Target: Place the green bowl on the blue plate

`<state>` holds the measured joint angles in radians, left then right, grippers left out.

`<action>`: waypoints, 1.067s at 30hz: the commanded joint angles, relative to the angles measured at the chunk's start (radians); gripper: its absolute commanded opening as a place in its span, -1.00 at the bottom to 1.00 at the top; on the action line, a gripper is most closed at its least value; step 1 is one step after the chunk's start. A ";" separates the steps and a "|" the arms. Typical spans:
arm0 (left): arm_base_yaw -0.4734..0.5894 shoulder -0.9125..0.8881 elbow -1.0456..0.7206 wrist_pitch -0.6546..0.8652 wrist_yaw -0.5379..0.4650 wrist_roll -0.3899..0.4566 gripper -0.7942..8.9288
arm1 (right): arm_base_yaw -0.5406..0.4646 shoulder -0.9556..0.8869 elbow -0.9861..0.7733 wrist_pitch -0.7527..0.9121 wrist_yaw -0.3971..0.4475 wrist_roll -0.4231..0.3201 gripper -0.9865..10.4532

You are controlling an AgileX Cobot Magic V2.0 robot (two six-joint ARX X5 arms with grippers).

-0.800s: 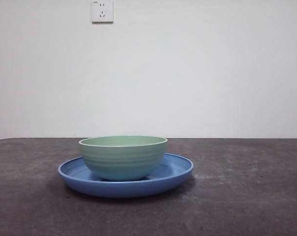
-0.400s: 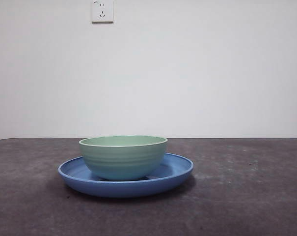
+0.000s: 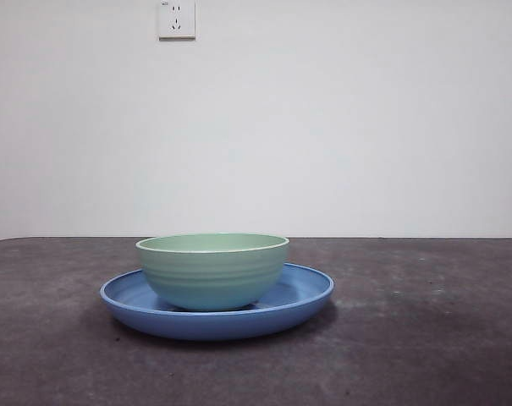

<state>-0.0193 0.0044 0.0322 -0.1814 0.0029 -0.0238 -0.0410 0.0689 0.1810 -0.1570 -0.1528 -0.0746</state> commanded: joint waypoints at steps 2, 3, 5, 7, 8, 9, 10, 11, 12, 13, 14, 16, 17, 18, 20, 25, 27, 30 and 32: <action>-0.001 -0.001 -0.021 -0.008 0.000 0.011 -0.81 | -0.010 -0.029 -0.077 0.026 0.005 0.016 -0.78; -0.001 -0.001 -0.021 -0.008 0.000 0.011 -0.81 | -0.010 -0.035 -0.099 0.031 0.005 0.016 -0.78; -0.001 -0.001 -0.021 -0.008 0.000 0.011 -0.81 | -0.010 -0.042 -0.132 0.032 0.005 0.016 -0.78; -0.001 -0.001 -0.021 -0.008 0.000 0.011 -0.81 | -0.010 -0.051 -0.164 0.039 0.005 0.021 -0.78; -0.001 -0.001 -0.021 -0.008 0.000 0.011 -0.81 | -0.010 -0.057 -0.171 0.018 0.005 0.024 -0.78; -0.001 -0.001 -0.021 -0.007 0.000 0.011 -0.81 | -0.010 -0.063 -0.170 -0.003 0.006 0.022 -0.78; -0.001 -0.001 -0.021 -0.007 0.000 0.011 -0.81 | -0.011 -0.065 -0.170 -0.016 0.010 0.023 -0.78; -0.001 -0.001 -0.021 -0.007 0.000 0.011 -0.81 | -0.011 -0.065 -0.170 -0.016 0.016 0.025 -0.78; -0.001 -0.001 -0.021 -0.007 0.000 0.011 -0.81 | -0.011 -0.065 -0.170 -0.016 0.027 0.026 -0.78; -0.001 -0.001 -0.021 -0.007 0.000 0.011 -0.81 | -0.011 -0.065 -0.170 -0.018 0.032 0.026 -0.78; -0.001 -0.001 -0.021 -0.006 0.000 0.011 -0.81 | -0.011 -0.065 -0.170 -0.018 0.041 0.027 -0.78; -0.001 -0.001 -0.021 -0.006 0.000 0.011 -0.81 | -0.011 -0.065 -0.170 -0.021 0.070 0.035 -0.78; -0.001 -0.001 -0.021 -0.006 0.000 0.011 -0.81 | -0.011 -0.065 -0.170 -0.023 0.093 0.046 -0.78; -0.001 -0.001 -0.021 -0.006 0.000 0.011 -0.81 | -0.011 -0.065 -0.170 -0.024 0.109 0.054 -0.78; -0.001 -0.001 -0.021 -0.006 0.000 0.011 -0.81 | -0.011 -0.065 -0.170 -0.024 0.132 0.064 -0.78; -0.001 -0.001 -0.021 -0.006 0.000 0.011 -0.81 | -0.011 -0.065 -0.170 -0.020 0.131 0.063 -0.78; -0.001 -0.001 -0.021 -0.006 0.000 0.011 -0.81 | -0.011 -0.065 -0.170 -0.009 0.130 0.063 -0.78; -0.001 -0.001 -0.021 -0.006 0.000 0.011 -0.81 | -0.011 -0.065 -0.170 0.006 0.131 0.063 -0.78; -0.001 -0.001 -0.021 -0.006 0.000 0.011 -0.81 | -0.011 -0.065 -0.170 0.007 0.131 0.063 -0.78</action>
<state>-0.0193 0.0044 0.0322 -0.1818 0.0029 -0.0235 -0.0498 0.0051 0.0162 -0.1658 -0.0254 -0.0231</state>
